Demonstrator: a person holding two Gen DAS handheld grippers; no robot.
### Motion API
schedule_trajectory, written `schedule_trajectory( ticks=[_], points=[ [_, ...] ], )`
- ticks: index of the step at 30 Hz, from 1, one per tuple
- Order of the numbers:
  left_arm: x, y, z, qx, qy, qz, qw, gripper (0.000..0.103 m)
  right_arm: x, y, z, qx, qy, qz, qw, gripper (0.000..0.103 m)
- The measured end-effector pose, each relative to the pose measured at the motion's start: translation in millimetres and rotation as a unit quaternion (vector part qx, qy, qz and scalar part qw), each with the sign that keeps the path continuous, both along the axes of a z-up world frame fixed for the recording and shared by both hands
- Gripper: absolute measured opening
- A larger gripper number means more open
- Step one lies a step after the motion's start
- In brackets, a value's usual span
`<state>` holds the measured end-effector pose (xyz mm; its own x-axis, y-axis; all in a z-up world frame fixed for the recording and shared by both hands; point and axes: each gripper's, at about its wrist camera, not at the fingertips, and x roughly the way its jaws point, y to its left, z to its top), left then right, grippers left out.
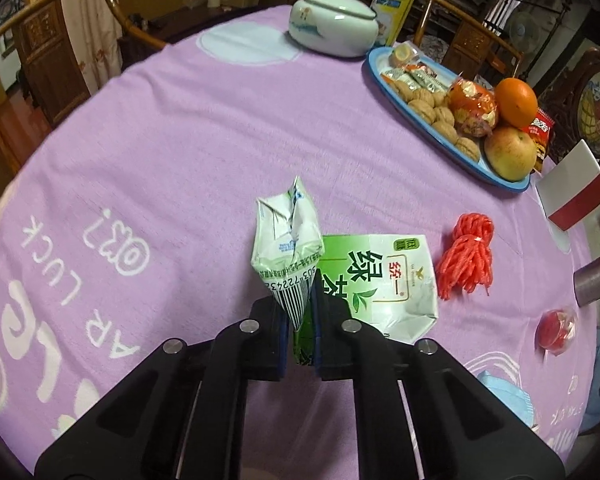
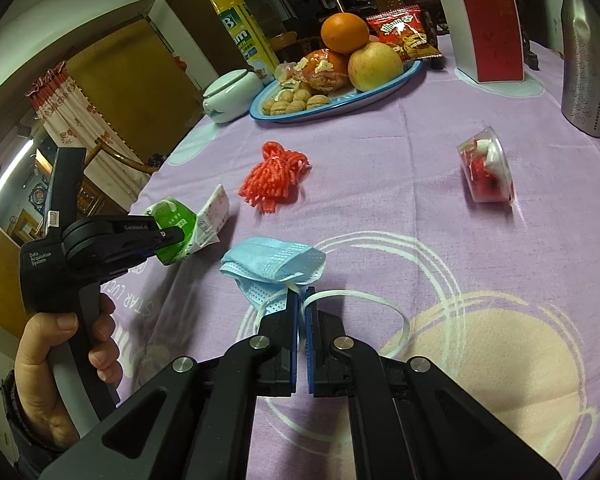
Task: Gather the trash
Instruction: 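Grasp the green tea carton with the left tool while the right tool holds the mask, then carry the tea carton and the mask in both tools over the red basket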
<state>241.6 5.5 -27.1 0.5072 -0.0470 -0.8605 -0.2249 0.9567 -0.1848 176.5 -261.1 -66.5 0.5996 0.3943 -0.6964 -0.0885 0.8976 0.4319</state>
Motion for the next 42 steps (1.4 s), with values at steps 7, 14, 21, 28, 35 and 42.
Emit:
schedule_trajectory(
  ticks=[7, 14, 21, 28, 35, 42],
  points=[
    [4, -3, -4, 0.020, -0.015, -0.007, 0.9997, 0.009, 2, 3, -5, -0.003, 0.009, 0.006, 1.000, 0.006],
    [-18, -6, 11, 0.030, -0.032, -0.040, 0.9983, 0.008, 0, 3, -3, -0.005, 0.005, 0.007, 1.000, 0.006],
    [-80, 11, 34, 0.037, -0.069, -0.059, 0.9951, 0.008, -4, 11, 0, -0.019, -0.002, 0.016, 1.000, 0.006],
    [-153, 54, 41, 0.028, -0.089, -0.034, 0.9951, 0.008, -14, 31, 8, -0.034, -0.022, 0.051, 0.998, 0.005],
    [-223, 102, 51, 0.037, -0.109, 0.003, 0.9933, 0.008, -47, 76, 29, -0.055, -0.055, 0.112, 0.991, 0.005],
    [-280, 138, 57, 0.042, -0.131, 0.036, 0.9898, 0.008, -97, 124, 42, -0.043, -0.076, 0.176, 0.980, 0.005]
  ],
)
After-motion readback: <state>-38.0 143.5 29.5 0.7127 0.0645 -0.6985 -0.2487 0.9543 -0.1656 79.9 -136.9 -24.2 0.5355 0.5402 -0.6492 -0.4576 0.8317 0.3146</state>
